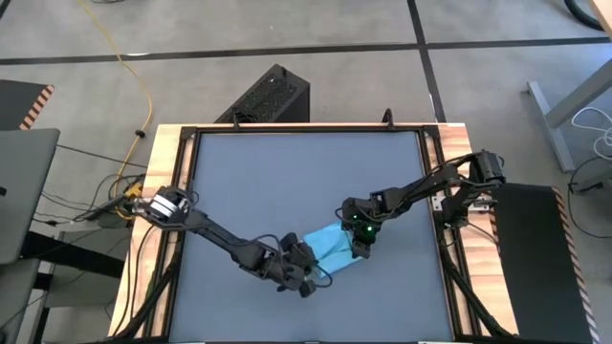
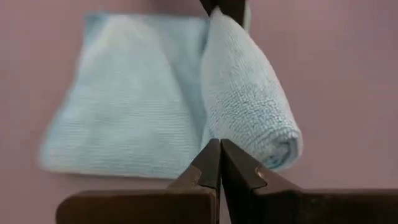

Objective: Roll towel into tight, uniform cylinder
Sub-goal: Roll the blue microfiber cloth

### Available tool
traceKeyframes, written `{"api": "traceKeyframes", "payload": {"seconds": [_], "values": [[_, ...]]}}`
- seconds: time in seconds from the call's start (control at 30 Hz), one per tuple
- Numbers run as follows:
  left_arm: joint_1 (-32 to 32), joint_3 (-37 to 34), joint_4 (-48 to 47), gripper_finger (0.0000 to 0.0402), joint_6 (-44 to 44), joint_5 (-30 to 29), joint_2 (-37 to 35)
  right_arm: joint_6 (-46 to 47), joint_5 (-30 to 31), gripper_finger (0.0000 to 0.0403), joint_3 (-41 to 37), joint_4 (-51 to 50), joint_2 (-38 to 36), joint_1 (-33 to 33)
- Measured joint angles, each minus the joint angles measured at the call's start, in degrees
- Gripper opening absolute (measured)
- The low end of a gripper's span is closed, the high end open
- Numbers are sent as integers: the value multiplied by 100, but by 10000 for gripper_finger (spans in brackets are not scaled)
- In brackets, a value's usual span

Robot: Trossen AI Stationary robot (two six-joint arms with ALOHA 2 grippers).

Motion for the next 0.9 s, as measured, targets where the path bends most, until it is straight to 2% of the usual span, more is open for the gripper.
{"api": "traceKeyframes", "payload": {"seconds": [0.1, 0.17, 0.27, 0.37, 0.47, 0.63, 0.9], "values": [[0, 0, -264, 0, 136, -266, -241, 42, 18, 43, -2, -51, 0, 1], [0, -4, -319, 0, 250, -655, -432, 72, 24, 43, -2, -54, 0, 7], [51, 4, 261, 0, 686, -836, -666, 94, 29, 43, -2, -64, 0, 9], [166, 7, 1155, 0, 1074, -563, -638, 95, 33, 43, -4, -68, 0, 7], [296, 110, 1761, 0, 1075, -78, -300, 101, 33, 43, -7, -66, 0, 7], [274, 507, 1624, 0, 819, 381, 407, 132, 37, 43, -7, -29, 0, 7], [286, 629, 759, 0, 213, 260, 591, 140, 36, 44, -7, -65, 0, 2]]}}
